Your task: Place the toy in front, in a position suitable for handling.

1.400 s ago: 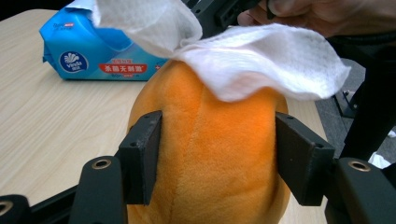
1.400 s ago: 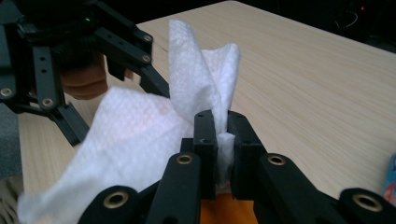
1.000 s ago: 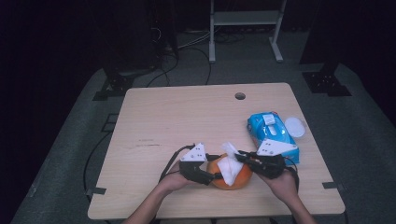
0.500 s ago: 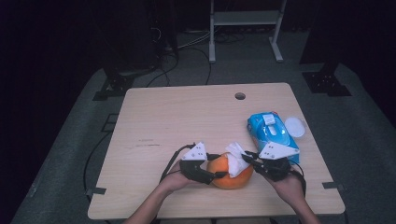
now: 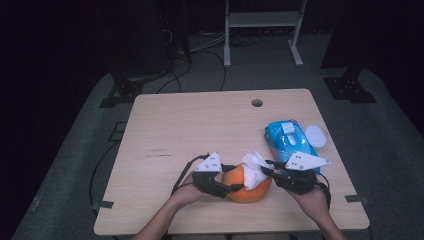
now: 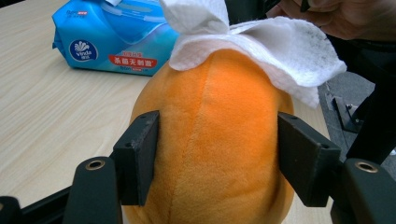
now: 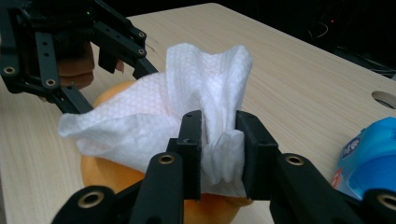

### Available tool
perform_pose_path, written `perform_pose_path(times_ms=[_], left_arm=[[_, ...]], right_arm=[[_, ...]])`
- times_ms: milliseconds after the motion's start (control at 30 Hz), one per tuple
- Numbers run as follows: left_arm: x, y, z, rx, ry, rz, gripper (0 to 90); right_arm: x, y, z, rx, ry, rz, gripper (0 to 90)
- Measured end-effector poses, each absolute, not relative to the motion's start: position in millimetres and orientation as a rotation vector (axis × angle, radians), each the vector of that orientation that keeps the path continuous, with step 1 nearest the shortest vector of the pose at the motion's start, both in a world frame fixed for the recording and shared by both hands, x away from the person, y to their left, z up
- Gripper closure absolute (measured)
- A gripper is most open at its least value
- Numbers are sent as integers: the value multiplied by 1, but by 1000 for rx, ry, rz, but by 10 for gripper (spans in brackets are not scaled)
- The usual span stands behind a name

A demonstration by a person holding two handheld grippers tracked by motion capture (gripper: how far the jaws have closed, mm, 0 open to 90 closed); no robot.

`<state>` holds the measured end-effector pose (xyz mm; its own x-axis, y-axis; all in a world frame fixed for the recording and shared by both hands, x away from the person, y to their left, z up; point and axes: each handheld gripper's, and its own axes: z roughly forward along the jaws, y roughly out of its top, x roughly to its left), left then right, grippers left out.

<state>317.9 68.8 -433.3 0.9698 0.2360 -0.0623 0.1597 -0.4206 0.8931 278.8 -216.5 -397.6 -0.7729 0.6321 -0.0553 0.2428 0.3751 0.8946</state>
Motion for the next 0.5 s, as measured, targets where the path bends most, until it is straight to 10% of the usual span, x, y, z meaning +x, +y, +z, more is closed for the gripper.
perform_pose_path(times_ms=[500], left_arm=[[317,67,-433,2023,268,82,341]], right_arm=[[279,-205,-398,684,2377,1455,481]])
